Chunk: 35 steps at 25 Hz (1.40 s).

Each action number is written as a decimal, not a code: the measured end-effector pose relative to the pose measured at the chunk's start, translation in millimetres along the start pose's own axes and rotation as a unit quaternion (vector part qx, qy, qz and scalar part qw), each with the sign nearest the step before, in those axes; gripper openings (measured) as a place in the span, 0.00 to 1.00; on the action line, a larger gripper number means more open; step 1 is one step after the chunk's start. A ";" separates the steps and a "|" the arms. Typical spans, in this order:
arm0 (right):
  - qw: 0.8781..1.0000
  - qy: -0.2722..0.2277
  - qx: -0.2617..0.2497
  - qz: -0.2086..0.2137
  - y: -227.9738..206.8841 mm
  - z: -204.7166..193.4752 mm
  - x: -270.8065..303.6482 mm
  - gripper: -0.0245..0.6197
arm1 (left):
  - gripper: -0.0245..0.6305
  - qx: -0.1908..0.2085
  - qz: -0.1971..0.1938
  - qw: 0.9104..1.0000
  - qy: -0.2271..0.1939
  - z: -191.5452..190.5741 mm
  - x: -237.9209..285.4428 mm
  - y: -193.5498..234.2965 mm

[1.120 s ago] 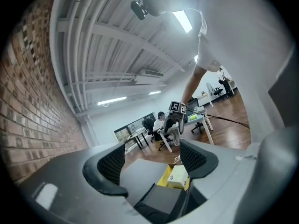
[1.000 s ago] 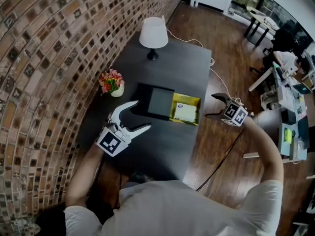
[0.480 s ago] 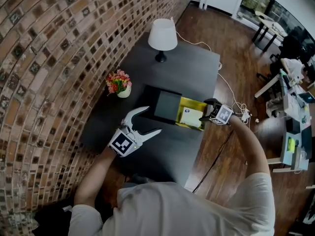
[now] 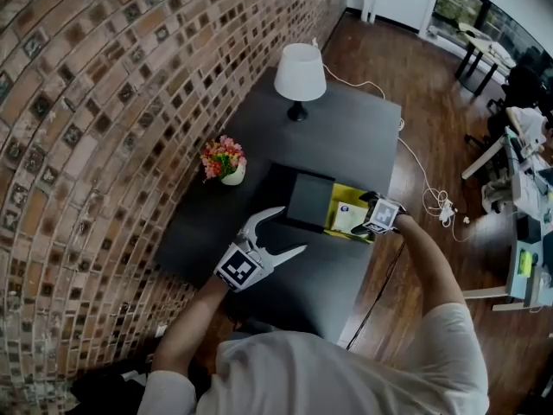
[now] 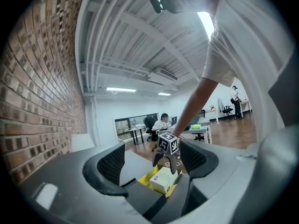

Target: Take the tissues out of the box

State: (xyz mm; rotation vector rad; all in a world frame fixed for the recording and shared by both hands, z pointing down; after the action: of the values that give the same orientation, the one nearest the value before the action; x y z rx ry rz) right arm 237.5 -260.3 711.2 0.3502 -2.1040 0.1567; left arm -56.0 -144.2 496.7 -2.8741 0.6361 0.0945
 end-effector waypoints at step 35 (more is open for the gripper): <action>0.951 -0.154 0.149 -0.224 -6.2 27.4 -16.7 0.65 | 0.58 -0.093 0.153 0.981 -0.072 -10.2 -23.5 30.0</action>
State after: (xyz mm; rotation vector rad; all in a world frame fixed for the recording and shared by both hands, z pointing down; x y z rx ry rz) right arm 225.5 -269.9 682.3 1.0822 -2.2440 0.1577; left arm -89.8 -163.2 503.8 -2.8813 1.0867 0.4219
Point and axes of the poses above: the fingertips, and each gripper's own axes: x forward along the fingers, y to its left, z out of its top, the point moved 7 cm from there along -x, backward along the fingers, and after that the axes turned 12 degrees about -y, right-handed, at the moved point
